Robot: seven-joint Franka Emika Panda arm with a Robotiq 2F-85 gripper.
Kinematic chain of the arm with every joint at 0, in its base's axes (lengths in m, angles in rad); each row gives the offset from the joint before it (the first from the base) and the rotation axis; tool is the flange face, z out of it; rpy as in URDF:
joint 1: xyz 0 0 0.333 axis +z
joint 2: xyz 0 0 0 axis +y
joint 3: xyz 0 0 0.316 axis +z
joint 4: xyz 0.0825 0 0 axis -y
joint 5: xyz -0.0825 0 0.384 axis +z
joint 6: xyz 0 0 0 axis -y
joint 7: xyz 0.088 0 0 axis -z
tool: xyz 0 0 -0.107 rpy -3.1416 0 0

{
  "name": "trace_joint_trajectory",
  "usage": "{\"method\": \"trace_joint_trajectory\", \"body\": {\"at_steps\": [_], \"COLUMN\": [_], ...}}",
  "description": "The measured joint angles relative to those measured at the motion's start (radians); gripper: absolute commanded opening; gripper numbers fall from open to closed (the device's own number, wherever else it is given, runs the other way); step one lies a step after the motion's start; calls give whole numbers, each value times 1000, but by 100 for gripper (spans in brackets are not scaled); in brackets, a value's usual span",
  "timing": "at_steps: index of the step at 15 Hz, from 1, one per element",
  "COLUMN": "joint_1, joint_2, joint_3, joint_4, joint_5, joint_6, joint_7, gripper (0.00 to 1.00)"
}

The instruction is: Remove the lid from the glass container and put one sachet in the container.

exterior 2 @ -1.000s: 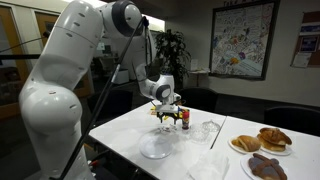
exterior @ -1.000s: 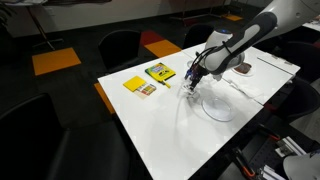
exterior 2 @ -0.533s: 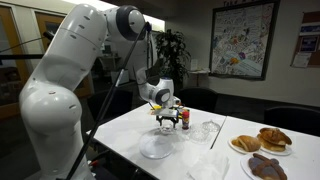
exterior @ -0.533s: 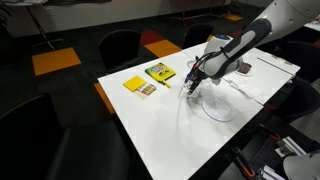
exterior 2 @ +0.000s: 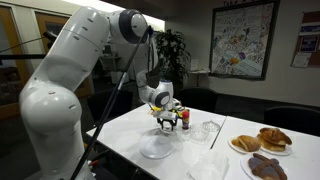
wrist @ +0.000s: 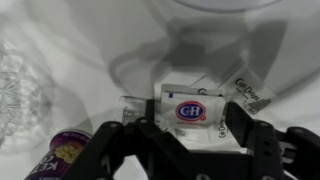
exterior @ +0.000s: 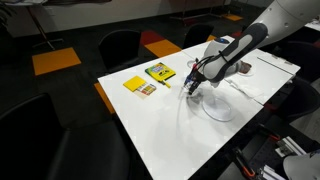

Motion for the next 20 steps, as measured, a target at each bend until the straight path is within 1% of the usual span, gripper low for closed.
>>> {"method": "trace_joint_trajectory", "body": {"at_steps": [6,9,10,16,20], "joint_1": [0,0,0,-1,-14], "joint_2": [6,6,6,-9,-54], "joint_3": [0,-1,-1,0,9], "joint_4": [7,12,14,20,17], "joint_5": [0,0,-1,-1,-1], "joint_6": [5,9,11,45,50], "joint_7": [18,19,20,20,20], "gripper": [3,0,3,3,3]}}
